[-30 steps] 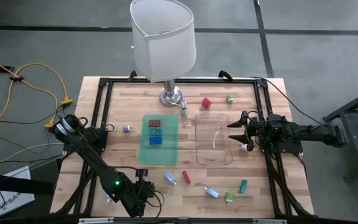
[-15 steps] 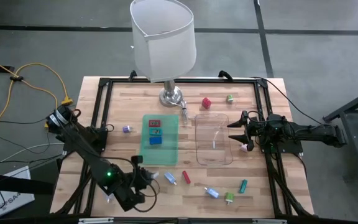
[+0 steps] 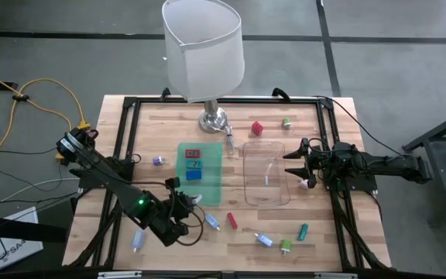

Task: Pick & Place Office items
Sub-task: Put the white digital clock into the green bin

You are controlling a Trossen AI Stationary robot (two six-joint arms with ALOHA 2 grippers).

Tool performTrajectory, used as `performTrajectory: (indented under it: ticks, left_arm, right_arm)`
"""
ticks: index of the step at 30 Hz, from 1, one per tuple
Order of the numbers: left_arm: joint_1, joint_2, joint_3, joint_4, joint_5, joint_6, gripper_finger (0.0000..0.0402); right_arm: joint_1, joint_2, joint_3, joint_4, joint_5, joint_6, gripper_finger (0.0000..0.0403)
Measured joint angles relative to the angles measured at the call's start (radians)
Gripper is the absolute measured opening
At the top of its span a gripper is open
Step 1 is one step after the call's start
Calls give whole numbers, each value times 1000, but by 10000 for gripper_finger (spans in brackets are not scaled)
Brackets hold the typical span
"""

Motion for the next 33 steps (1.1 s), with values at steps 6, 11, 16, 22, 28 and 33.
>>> performTrajectory:
  ticks: [6, 11, 16, 22, 28, 33]
  left_arm:
    - [73, 0, -31, 22, 25, 79, 63]
    - [143, -6, -89, 124, 116, 185, 63]
    - [197, -70, -202, 255, 178, 245, 63]
    - [222, -182, -393, 460, 181, 269, 65]
    - [234, -239, -551, 677, 184, 295, 66]
    - [248, -239, -657, 845, 200, 296, 66]
  right_arm:
    - [0, 0, 0, 0, 0, 0, 232]
    - [0, 0, 0, 0, 0, 0, 232]
    - [0, 0, 0, 0, 0, 0, 232]
    - [0, 0, 0, 0, 0, 0, 232]
    - [0, 0, 0, 0, 0, 0, 232]
    - [0, 0, 0, 0, 0, 0, 232]
